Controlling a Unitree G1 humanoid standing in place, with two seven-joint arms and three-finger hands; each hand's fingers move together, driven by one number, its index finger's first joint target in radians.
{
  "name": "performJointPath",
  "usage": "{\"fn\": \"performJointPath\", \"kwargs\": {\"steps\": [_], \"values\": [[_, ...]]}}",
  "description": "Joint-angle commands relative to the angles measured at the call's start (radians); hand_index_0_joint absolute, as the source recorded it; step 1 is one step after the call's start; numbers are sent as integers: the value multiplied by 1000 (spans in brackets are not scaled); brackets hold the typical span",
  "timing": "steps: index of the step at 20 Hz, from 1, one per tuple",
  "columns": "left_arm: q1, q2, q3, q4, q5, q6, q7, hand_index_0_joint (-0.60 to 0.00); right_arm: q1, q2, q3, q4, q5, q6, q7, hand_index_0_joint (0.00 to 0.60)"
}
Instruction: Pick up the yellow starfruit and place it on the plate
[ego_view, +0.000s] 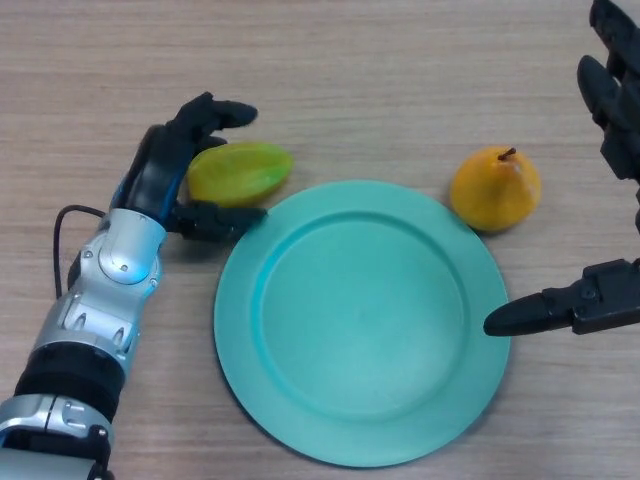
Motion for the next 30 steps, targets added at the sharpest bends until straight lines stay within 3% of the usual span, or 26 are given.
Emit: {"fn": "performJointPath", "kwargs": {"steps": [1,6,9,11,14,16,18,21,26,28,30], "values": [[-31,49,19,-62,18,-126,59,-600,-23,-18,-48,-73,18,-76,-3,0],[-16,77,24,-94,94,-88,112,-600,-24,-17,-47,-89,24,-54,-3,0],[13,96,20,-213,168,-78,149,-600,-26,-18,-42,-94,24,-50,-6,0],[71,75,30,-371,148,-39,115,-600,-27,-16,-42,-89,26,-59,-5,0],[173,28,31,-659,7,82,-33,-600,-25,-16,-45,-87,28,-66,-7,0],[265,-13,24,-894,-175,207,-114,-600,-26,-18,-41,-84,25,-67,-9,0],[355,-8,-27,-1030,-144,198,-165,-600,-19,-15,-35,-71,13,-85,-10,0],[468,-37,-84,-1151,-25,219,-242,-600,-27,-14,-31,-71,8,-87,-11,0],[533,-50,-112,-1124,125,214,-237,-600,-24,-9,-30,-71,12,-99,-17,0],[545,-35,-135,-1069,229,222,-270,-600,-22,-11,-35,-74,28,-89,-21,0],[542,-44,-130,-1029,260,206,-282,-600,-24,-12,-27,-72,18,-82,-22,0]]}}
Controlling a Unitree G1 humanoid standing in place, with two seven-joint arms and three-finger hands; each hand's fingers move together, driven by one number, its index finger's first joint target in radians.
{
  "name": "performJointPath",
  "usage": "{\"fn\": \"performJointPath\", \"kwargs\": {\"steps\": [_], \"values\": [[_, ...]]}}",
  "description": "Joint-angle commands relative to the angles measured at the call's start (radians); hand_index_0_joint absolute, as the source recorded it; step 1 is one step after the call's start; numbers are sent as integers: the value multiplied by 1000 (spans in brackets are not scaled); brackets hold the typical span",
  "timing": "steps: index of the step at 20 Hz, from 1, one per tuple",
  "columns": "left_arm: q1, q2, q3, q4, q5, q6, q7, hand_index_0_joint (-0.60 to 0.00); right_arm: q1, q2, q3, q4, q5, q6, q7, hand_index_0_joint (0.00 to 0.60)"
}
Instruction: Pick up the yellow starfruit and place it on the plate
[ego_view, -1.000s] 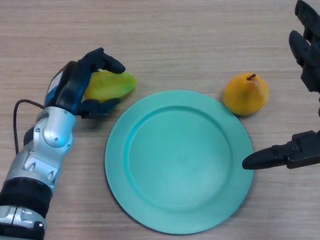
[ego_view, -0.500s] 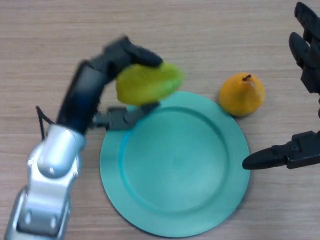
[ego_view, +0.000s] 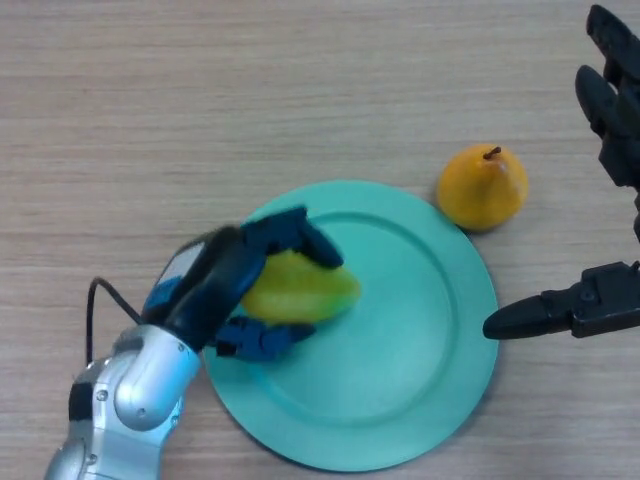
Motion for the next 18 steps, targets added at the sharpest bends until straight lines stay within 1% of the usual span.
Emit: {"fn": "performJointPath", "kwargs": {"steps": [1,2,3,4,6,7,8,9,11,14,15,16,17,18], "values": [[-19,-2,-10,-123,-172,56,35,-600,-22,-12,-24,-49,4,-133,-25,0],[-18,-3,-14,-136,-205,87,52,-600,-22,-12,-20,-50,-5,-137,-25,0],[-13,-4,-37,-161,-285,131,120,-600,-26,-7,-8,-48,-18,-131,-31,0],[-13,-5,-45,-161,-297,136,134,-600,-29,-3,-6,-53,-16,-124,-34,0],[-17,-5,-51,-168,-321,164,137,-600,-30,-1,-9,-58,9,-120,-46,0],[-17,-5,-51,-165,-310,159,140,-450,-31,-1,-7,-56,7,-120,-46,0],[-16,-5,-52,-163,-297,155,140,-350,-32,-2,-7,-54,6,-119,-46,0],[-14,-5,-49,-158,-262,140,134,-200,-38,-2,-4,-54,5,-113,-48,0],[-14,-5,-31,-157,-194,118,111,0,-51,-2,-1,-43,7,-120,-50,0],[-33,-5,-6,-141,-155,85,112,0,-69,-7,-1,-16,3,-126,-53,0],[-36,-5,12,-138,-100,32,110,0,-71,-5,6,-4,1,-133,-55,0],[-36,-5,16,-137,-84,11,113,0,-70,-5,7,-2,0,-135,-53,0],[-36,-2,43,-173,-106,-15,108,0,-74,-6,-1,5,3,-137,-48,0],[-38,-2,52,-188,-121,-14,107,0,-74,-6,-4,10,4,-143,-50,0]]}}
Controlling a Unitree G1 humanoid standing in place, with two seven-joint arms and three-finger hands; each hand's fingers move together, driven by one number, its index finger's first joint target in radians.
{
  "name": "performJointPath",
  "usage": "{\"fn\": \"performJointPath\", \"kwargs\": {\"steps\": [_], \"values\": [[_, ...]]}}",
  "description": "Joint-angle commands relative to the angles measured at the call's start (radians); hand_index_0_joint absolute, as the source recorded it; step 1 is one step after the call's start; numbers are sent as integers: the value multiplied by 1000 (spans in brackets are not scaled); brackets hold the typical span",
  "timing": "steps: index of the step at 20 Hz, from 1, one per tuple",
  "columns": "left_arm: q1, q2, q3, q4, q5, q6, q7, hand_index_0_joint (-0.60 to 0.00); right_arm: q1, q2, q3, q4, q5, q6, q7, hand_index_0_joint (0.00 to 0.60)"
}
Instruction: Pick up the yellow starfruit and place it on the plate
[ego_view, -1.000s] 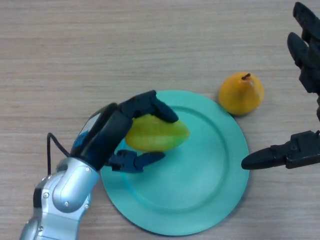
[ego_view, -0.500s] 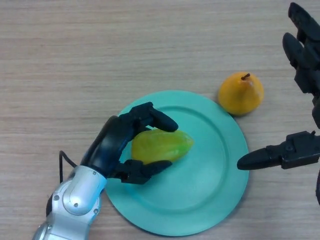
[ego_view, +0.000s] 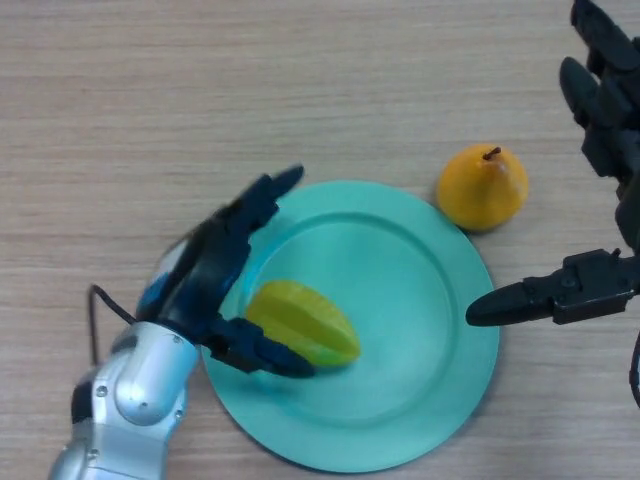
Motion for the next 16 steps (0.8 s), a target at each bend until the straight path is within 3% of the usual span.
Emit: {"fn": "performJointPath", "kwargs": {"steps": [1,4,5,9,13,16], "values": [[-43,12,82,-159,-137,-80,-4,0,-19,-17,-41,-35,16,-166,-39,0],[-52,43,163,-271,-337,18,-31,0,-12,-20,-41,-39,2,-178,-40,0],[-67,62,232,-318,-515,108,-28,0,-20,-23,-60,-45,19,-171,-35,0],[-92,122,333,-314,-811,167,65,0,-12,-29,-67,-46,43,-169,-36,0],[-71,126,308,-334,-793,133,117,0,-2,-22,-43,-44,69,-147,-13,0],[-65,123,304,-343,-754,131,103,0,-15,-25,-55,-29,72,-158,-9,0]]}}
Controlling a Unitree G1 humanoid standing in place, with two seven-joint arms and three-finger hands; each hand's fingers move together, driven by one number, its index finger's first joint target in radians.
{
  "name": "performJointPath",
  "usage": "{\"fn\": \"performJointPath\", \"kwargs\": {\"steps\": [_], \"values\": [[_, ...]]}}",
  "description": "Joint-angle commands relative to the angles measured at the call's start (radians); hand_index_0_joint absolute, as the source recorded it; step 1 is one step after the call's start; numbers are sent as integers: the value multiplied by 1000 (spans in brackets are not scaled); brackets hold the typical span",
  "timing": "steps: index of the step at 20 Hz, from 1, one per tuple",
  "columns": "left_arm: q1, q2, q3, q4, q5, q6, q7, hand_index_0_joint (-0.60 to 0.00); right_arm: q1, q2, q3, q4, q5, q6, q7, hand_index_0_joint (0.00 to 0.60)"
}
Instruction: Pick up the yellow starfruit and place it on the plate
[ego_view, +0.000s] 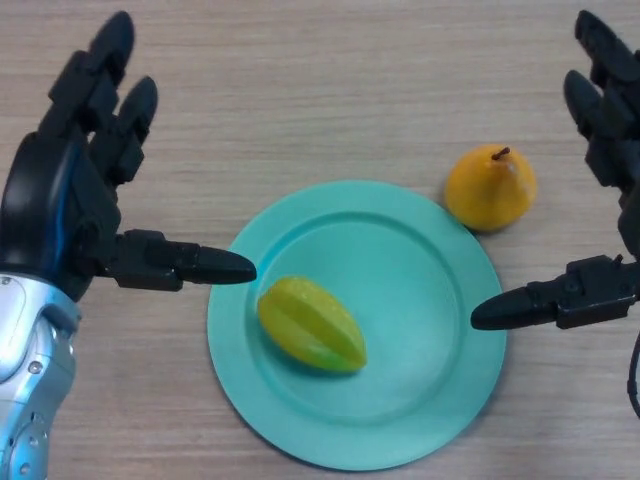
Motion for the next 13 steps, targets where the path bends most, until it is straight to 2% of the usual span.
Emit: {"fn": "performJointPath", "kwargs": {"steps": [1,4,7,10,13], "values": [[-40,33,35,-50,34,-156,-7,0,-38,-24,-27,-29,18,-155,-18,0],[-60,33,20,-39,75,-180,-6,0,-21,-21,-14,-53,4,-155,17,0],[-25,30,45,-71,61,-192,-34,0,-5,-22,-16,-41,-41,-185,48,0],[-21,49,80,-93,23,-149,-43,0,-10,-19,-14,-53,-47,-164,55,0],[6,59,100,-90,50,-201,-84,0,1,-15,-15,-63,-49,-175,38,0]]}}
